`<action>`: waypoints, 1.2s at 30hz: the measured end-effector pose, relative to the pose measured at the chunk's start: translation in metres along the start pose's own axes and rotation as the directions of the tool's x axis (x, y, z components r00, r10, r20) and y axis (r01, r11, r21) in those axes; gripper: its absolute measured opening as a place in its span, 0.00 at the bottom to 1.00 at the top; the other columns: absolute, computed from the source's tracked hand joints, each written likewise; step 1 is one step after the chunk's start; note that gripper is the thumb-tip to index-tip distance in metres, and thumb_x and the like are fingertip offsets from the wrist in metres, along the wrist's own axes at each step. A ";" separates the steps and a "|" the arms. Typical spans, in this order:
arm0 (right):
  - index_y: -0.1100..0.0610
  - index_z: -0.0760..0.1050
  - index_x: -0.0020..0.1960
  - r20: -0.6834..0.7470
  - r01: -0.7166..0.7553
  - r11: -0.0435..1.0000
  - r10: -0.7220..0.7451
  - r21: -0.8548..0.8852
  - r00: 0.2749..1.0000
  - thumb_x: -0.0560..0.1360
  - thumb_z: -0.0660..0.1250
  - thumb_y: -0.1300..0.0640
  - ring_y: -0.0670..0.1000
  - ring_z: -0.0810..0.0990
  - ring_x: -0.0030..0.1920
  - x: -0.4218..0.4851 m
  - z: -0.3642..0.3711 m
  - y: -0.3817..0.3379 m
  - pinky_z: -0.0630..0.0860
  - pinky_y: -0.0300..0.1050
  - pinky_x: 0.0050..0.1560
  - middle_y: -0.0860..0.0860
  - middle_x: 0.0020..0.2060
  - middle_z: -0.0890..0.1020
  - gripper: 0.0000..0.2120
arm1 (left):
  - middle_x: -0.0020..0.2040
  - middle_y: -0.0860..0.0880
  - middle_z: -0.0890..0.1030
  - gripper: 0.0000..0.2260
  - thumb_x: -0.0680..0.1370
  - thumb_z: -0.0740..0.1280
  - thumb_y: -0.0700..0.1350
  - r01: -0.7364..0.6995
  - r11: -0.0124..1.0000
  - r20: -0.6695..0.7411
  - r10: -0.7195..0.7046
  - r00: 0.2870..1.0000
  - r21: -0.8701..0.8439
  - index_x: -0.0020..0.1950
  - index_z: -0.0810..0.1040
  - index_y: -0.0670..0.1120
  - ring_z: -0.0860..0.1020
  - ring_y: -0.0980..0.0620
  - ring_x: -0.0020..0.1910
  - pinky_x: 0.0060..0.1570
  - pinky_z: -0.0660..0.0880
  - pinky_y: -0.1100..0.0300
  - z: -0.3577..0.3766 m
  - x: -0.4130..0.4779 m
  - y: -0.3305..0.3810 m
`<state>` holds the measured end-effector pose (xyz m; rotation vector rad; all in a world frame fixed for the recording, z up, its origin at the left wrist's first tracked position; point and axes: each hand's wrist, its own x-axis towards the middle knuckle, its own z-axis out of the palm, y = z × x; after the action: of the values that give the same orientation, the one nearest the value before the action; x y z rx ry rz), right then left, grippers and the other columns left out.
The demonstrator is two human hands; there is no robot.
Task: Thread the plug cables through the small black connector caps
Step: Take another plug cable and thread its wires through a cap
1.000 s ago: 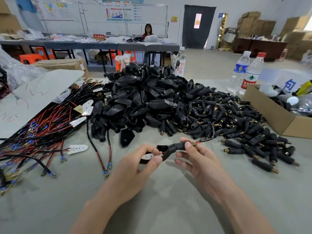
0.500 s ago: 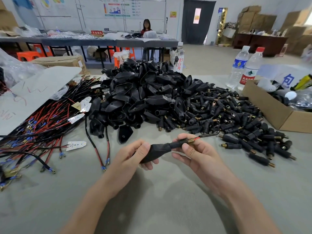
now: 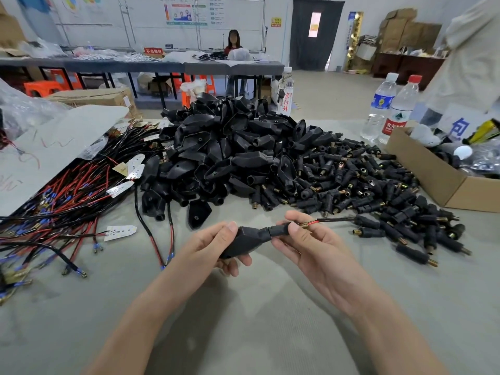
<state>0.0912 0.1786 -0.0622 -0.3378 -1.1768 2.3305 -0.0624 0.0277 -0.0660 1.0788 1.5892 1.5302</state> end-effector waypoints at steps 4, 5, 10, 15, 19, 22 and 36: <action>0.58 0.85 0.52 -0.011 0.000 1.000 0.000 -0.025 1.000 0.71 0.70 0.66 0.55 0.84 0.56 0.001 -0.004 0.001 0.81 0.43 0.53 0.58 0.53 0.85 0.12 | 0.44 0.43 0.84 0.18 0.83 0.58 0.58 0.010 1.000 0.005 -0.011 1.000 0.023 0.55 0.83 0.50 0.79 0.49 0.37 0.43 0.76 0.53 -0.002 -0.001 0.000; 0.59 0.84 0.52 -0.013 0.003 0.999 -0.004 -0.053 1.000 0.70 0.70 0.66 0.55 0.84 0.56 0.001 -0.005 0.002 0.81 0.43 0.54 0.58 0.53 0.85 0.12 | 0.44 0.43 0.85 0.18 0.82 0.58 0.58 0.015 0.999 0.009 -0.016 1.000 0.030 0.55 0.83 0.50 0.79 0.50 0.37 0.42 0.77 0.55 -0.003 -0.002 -0.001; 0.59 0.81 0.57 0.000 0.017 0.978 -0.018 -0.206 1.000 0.69 0.71 0.63 0.55 0.83 0.58 0.001 -0.007 0.005 0.80 0.42 0.56 0.58 0.56 0.85 0.15 | 0.45 0.45 0.86 0.14 0.80 0.60 0.57 0.009 0.995 -0.002 -0.009 1.000 0.096 0.48 0.82 0.50 0.80 0.51 0.38 0.44 0.79 0.57 -0.003 -0.001 -0.004; 0.56 0.81 0.57 0.050 0.034 0.959 -0.021 -0.283 0.999 0.68 0.73 0.60 0.53 0.83 0.59 0.002 -0.006 0.009 0.78 0.45 0.63 0.56 0.57 0.85 0.17 | 0.48 0.46 0.86 0.12 0.80 0.64 0.55 -0.018 0.992 -0.006 0.019 1.000 0.124 0.46 0.80 0.49 0.82 0.51 0.42 0.48 0.80 0.57 -0.004 0.000 -0.006; 0.57 0.81 0.58 0.080 0.034 0.973 -0.016 -0.229 0.997 0.71 0.71 0.63 0.52 0.83 0.59 0.004 -0.006 0.011 0.79 0.43 0.59 0.55 0.59 0.84 0.15 | 0.47 0.48 0.86 0.10 0.75 0.67 0.60 -0.038 0.991 -0.056 0.046 0.997 0.130 0.46 0.81 0.55 0.84 0.53 0.43 0.46 0.78 0.66 -0.002 0.001 -0.008; 0.57 0.82 0.58 0.071 0.008 0.994 -0.001 -0.107 0.998 0.76 0.68 0.60 0.54 0.81 0.62 0.006 -0.005 0.011 0.79 0.42 0.57 0.56 0.62 0.82 0.12 | 0.46 0.52 0.86 0.11 0.71 0.70 0.62 -0.046 0.988 -0.098 0.061 0.993 0.147 0.51 0.80 0.62 0.84 0.54 0.43 0.48 0.78 0.62 0.000 0.005 -0.011; 0.59 0.86 0.49 -0.252 0.034 0.986 -0.074 -0.162 0.965 0.69 0.74 0.54 0.50 0.85 0.46 0.004 0.002 0.028 0.81 0.38 0.44 0.53 0.44 0.86 0.12 | 0.51 0.45 0.85 0.11 0.75 0.69 0.48 -0.072 0.887 -0.352 -0.105 0.930 -0.456 0.54 0.80 0.44 0.83 0.50 0.45 0.40 0.80 0.60 0.014 0.010 -0.012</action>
<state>0.0781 0.1654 -0.0835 -0.6353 -1.2242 2.0769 -0.0552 0.0428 -0.0786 0.5278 1.3417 2.0558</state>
